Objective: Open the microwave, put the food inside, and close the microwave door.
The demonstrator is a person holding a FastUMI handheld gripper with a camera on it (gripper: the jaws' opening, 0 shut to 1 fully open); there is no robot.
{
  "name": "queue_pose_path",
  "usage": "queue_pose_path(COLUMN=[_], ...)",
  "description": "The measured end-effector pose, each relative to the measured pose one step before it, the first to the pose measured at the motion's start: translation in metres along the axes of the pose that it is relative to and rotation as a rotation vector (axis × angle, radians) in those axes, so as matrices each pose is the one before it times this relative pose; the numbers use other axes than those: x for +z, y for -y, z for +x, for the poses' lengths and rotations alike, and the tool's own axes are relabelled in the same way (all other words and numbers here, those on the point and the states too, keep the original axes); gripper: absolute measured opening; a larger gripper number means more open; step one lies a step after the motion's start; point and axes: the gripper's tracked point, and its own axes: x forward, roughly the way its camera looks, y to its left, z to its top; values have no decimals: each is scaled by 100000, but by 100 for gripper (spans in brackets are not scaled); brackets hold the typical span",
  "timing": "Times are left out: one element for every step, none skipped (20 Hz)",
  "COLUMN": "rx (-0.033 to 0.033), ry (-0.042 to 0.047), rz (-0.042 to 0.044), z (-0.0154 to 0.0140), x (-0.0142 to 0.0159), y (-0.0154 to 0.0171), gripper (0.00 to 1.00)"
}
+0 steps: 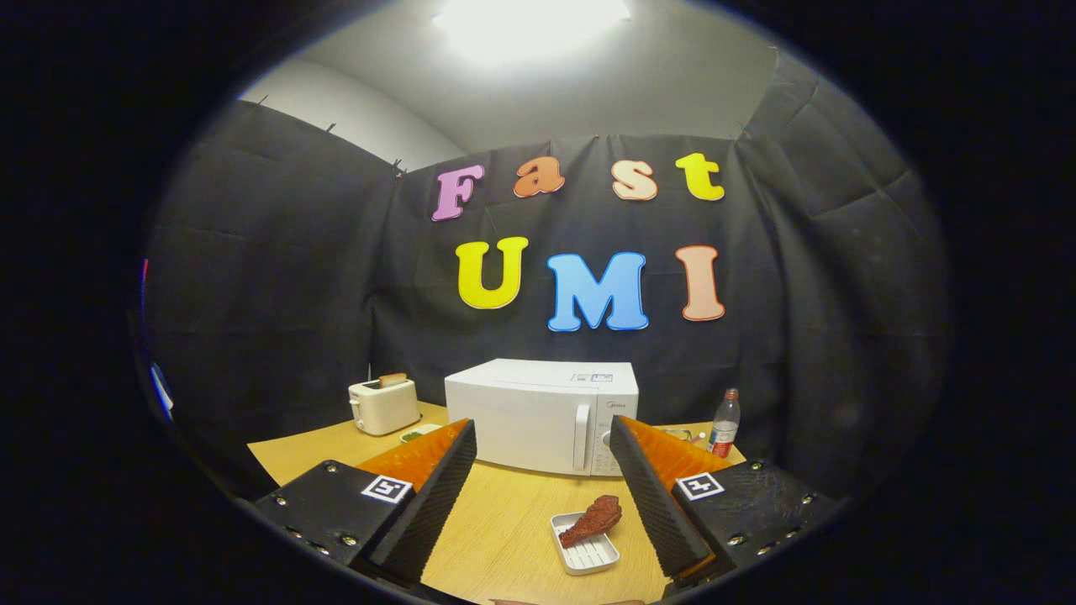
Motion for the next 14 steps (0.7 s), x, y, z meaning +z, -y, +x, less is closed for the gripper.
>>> queue_pose_path(rx=[-175, -120, -340, -218, -166, -491, -591, -557, -587, -445, -240, -198, -548, -570], ry=[131, 101, -66, -245, -190, -176, 207, 760, 1095, 1071, 1094, 1010, 1087, 1077], rz=[-51, -7, 252, 122, -80, -195, -161, 37, 481, 868, 1280, 1487, 1637, 1563], z=[73, 147, 202, 183, 240, 147, 162, 194, 246, 352, 425, 469, 593, 596], x=[-80, -15, -172, -114, -140, -28, -28, 86, 178, 100, 11, 76, 45, 24], y=[22, 18, 84, 15, -10, 107, 96, 135, 144, 140, 101, 196, 315, 293], gripper=[98, 98, 98, 98, 98, 98, 98, 98, 98, 98, 98, 98, 98, 98])
